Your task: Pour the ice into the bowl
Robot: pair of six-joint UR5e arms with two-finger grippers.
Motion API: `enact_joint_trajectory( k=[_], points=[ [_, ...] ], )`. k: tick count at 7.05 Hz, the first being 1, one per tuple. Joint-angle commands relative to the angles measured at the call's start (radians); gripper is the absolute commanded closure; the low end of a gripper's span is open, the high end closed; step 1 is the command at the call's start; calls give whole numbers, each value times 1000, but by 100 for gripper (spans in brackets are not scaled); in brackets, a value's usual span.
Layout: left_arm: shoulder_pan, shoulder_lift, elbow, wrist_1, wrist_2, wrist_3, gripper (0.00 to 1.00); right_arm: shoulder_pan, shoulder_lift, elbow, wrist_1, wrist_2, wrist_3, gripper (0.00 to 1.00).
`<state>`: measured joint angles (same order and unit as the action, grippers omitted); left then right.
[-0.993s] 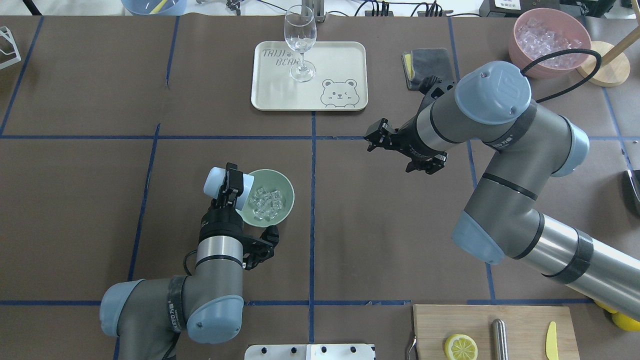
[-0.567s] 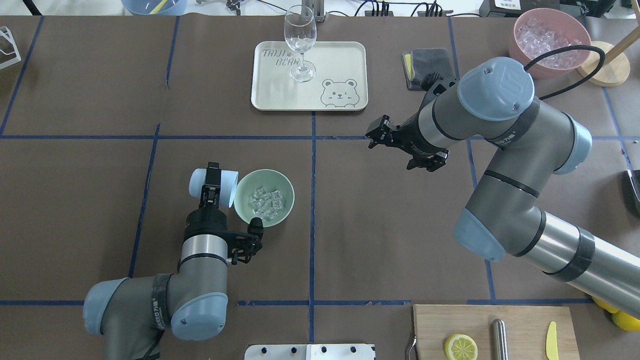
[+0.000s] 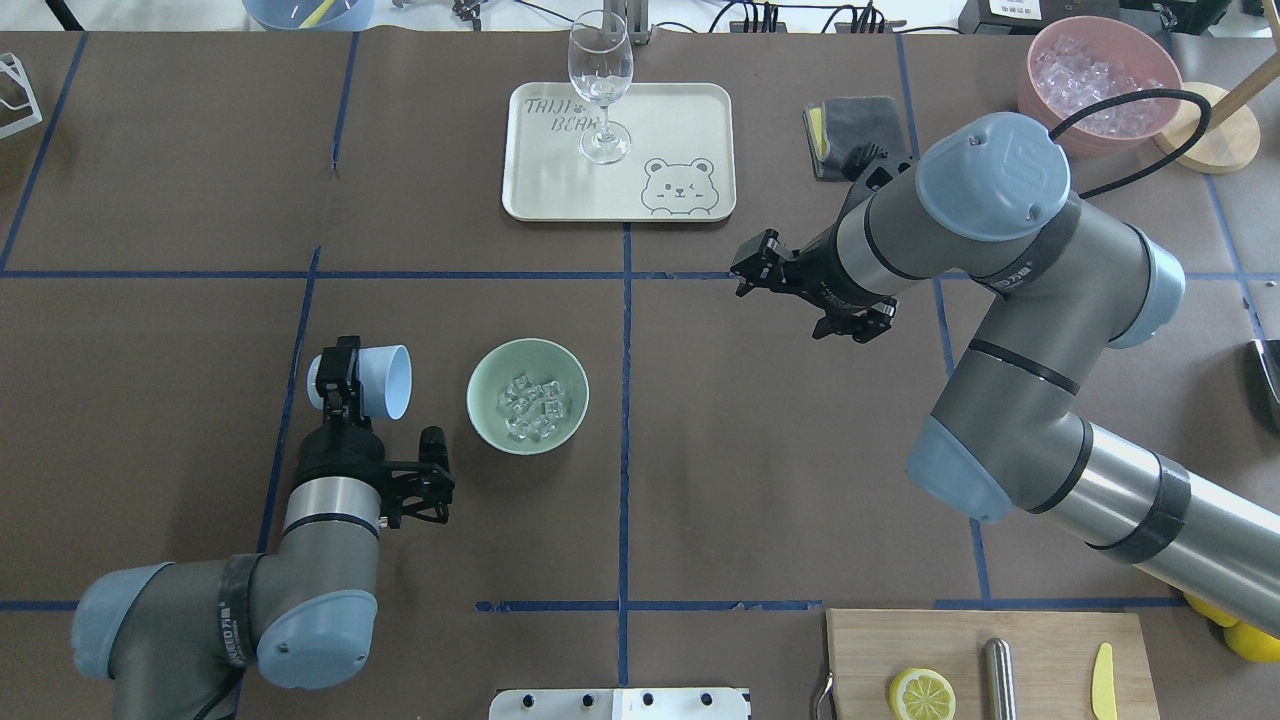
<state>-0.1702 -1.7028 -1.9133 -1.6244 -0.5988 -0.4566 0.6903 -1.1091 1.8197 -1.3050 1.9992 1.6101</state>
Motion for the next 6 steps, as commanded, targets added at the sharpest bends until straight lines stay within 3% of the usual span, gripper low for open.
enact_joint_trajectory(
  k=[1,4,6],
  points=[
    [0,58,-22,0,-6,-457,100,2,0,3,1,0,1,0],
    [1,217,-27,-3,28,-1063,100,3,0,4,0,3,1,0],
    [0,213,-7,-8,30,-1165,100,3,0,7,0,1,1,0]
  ],
)
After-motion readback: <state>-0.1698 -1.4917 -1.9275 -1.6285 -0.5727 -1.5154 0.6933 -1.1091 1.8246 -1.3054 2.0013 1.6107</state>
